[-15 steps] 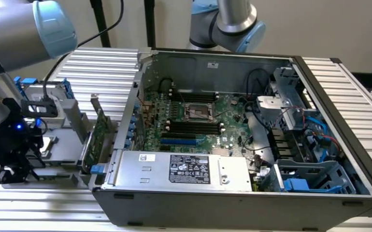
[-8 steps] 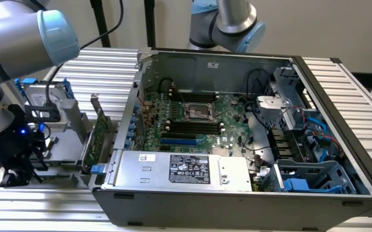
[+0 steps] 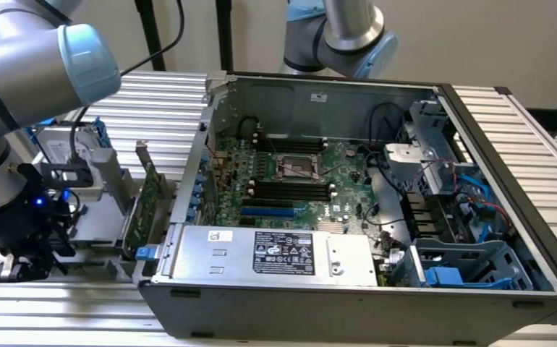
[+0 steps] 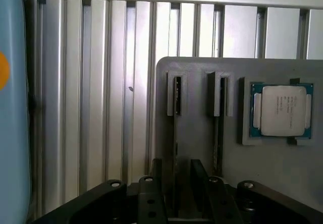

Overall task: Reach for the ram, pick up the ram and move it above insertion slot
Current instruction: 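Pick up the ram and move it above insertion slot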

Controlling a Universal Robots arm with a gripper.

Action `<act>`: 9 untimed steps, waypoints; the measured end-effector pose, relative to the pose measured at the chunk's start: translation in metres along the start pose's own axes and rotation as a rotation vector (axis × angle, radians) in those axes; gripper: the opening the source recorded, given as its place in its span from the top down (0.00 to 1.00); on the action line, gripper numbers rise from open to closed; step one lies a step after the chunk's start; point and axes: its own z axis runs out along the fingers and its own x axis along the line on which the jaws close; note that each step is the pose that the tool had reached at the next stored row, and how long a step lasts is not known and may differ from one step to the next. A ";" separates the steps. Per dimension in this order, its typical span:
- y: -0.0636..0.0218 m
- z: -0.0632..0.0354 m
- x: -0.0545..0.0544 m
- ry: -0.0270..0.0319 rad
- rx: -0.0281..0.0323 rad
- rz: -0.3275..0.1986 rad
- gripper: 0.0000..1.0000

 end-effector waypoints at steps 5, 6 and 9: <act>0.0000 0.0016 0.001 0.0000 -0.0059 0.000 0.65; 0.0000 0.0017 0.001 -0.0001 -0.0068 0.000 0.65; 0.0000 0.0020 0.001 -0.0009 -0.0082 0.000 0.73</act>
